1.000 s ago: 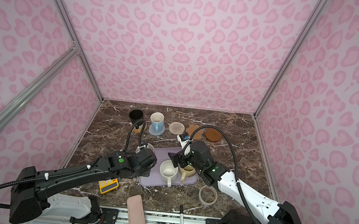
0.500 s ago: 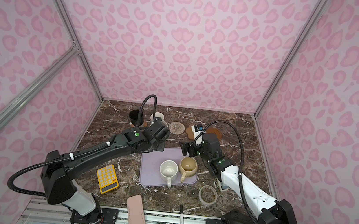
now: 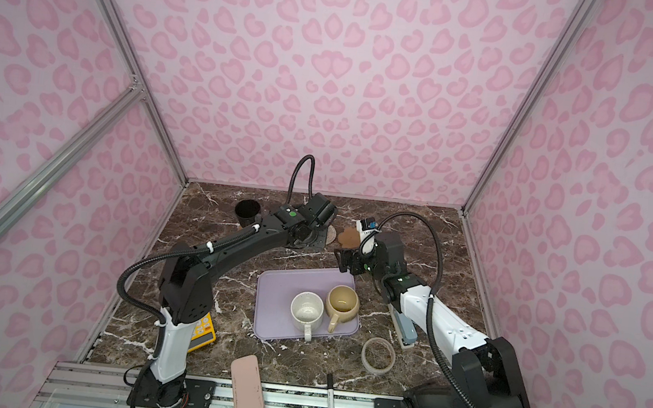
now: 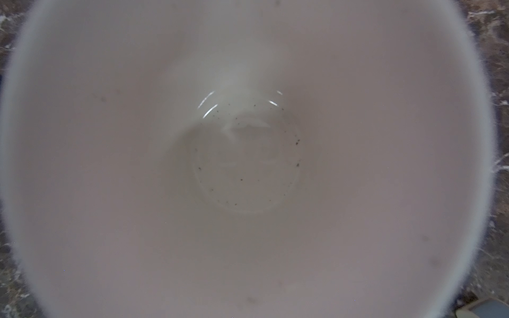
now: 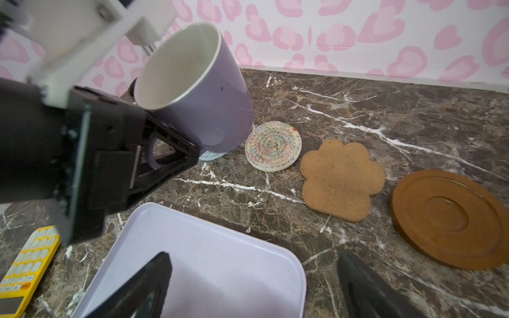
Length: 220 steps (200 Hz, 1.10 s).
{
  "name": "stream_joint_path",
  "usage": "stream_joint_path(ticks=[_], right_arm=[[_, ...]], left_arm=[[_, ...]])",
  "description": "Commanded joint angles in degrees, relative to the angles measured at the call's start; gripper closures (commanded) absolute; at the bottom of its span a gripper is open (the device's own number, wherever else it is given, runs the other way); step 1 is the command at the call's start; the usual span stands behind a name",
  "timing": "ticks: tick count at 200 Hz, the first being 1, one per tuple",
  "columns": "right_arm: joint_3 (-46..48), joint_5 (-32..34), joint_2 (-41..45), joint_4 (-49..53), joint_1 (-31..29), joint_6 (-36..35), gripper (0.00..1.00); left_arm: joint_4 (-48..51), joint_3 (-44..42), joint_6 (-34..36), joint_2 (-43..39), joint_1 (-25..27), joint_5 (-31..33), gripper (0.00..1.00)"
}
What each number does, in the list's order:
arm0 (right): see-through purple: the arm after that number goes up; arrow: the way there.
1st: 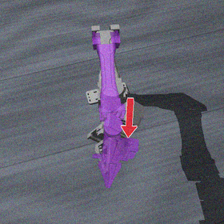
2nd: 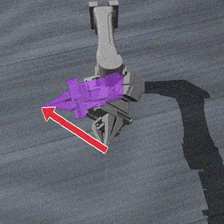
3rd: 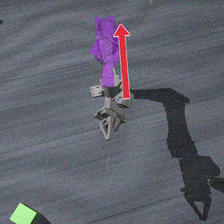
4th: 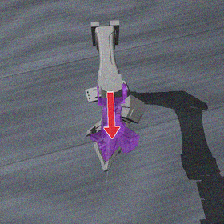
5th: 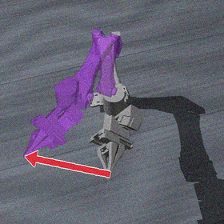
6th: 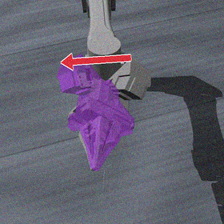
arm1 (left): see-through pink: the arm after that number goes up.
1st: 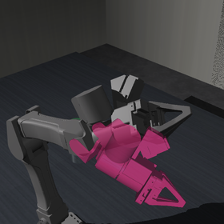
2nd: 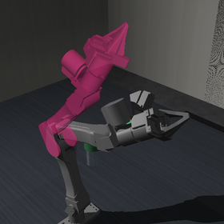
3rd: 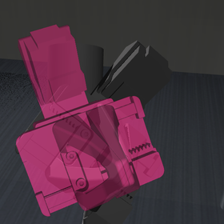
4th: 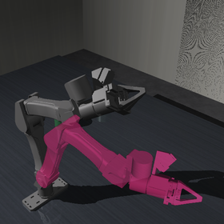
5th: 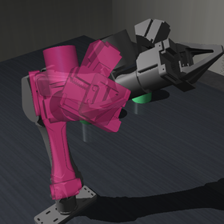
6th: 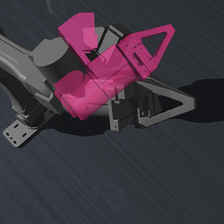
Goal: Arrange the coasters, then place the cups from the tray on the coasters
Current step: 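Carry the lilac mug with left gripper to the multicolour woven coaster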
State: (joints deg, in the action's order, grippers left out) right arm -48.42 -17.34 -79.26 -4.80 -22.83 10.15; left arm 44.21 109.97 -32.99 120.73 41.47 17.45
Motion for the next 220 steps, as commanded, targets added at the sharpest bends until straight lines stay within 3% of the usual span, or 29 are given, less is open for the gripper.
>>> stream_joint_path(ticks=[1,121,220], right_arm=[[0.2,-0.9,-1.0,-1.8,0.3,-1.2,0.05],[0.1,-1.9,-3.3,-1.8,2.1,-0.3,0.06],[-0.9,-1.5,-5.1,-0.8,2.3,-0.7,0.07]], left_arm=[[0.1,4.1,0.6,3.8,-0.5,-0.1,0.98],[4.6,21.7,2.7,21.1,-3.0,-1.2,0.98],[4.4,23.6,2.3,23.8,-3.5,-2.5,0.98]])
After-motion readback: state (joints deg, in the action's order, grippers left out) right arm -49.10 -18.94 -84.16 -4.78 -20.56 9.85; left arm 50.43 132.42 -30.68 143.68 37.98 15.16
